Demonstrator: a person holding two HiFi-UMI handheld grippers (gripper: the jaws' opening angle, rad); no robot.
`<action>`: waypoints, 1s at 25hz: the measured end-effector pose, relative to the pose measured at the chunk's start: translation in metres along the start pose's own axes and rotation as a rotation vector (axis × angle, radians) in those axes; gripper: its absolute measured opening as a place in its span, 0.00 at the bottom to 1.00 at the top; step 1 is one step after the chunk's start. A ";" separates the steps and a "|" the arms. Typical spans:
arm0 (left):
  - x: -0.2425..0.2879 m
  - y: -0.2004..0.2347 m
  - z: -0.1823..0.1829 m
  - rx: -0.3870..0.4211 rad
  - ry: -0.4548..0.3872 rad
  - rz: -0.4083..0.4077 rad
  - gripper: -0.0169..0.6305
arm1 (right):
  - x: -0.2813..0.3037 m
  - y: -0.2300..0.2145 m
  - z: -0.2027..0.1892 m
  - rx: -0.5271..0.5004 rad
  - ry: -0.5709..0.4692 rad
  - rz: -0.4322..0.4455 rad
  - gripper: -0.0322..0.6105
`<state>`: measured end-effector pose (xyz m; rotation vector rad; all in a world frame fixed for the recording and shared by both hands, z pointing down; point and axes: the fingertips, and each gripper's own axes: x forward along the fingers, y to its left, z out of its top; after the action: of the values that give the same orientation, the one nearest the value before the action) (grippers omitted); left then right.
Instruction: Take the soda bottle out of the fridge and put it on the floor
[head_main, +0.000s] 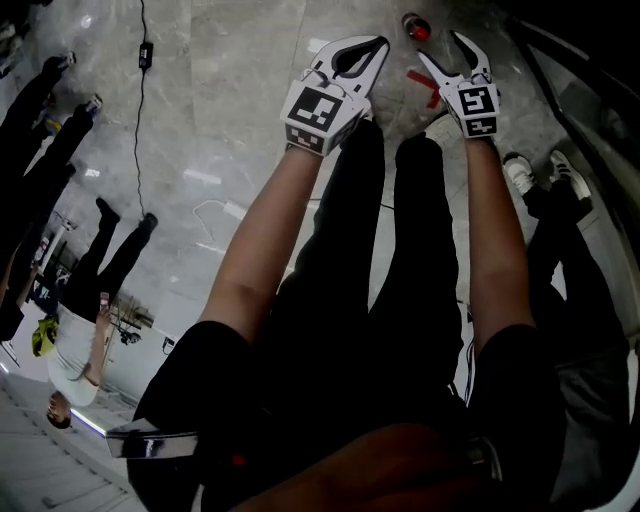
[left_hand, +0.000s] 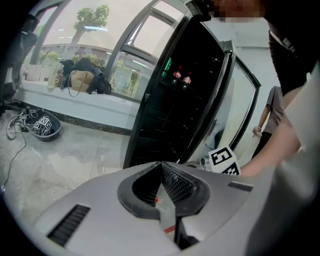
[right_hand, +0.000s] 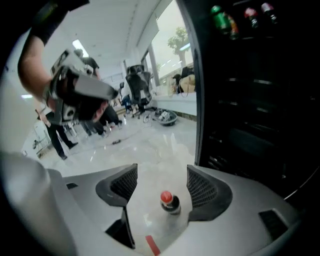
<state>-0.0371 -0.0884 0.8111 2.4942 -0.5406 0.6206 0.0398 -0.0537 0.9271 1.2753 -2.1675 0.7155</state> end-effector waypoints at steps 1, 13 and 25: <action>-0.010 -0.010 0.011 0.003 -0.001 -0.005 0.03 | -0.022 0.005 0.025 0.029 -0.056 0.002 0.53; -0.130 -0.141 0.252 0.151 -0.227 -0.102 0.03 | -0.312 0.064 0.305 0.124 -0.512 -0.013 0.21; -0.262 -0.281 0.401 0.252 -0.355 -0.269 0.03 | -0.476 0.121 0.428 -0.001 -0.562 -0.006 0.07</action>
<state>0.0123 -0.0246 0.2617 2.8709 -0.2523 0.1472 0.0604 0.0042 0.2782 1.6278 -2.5905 0.3764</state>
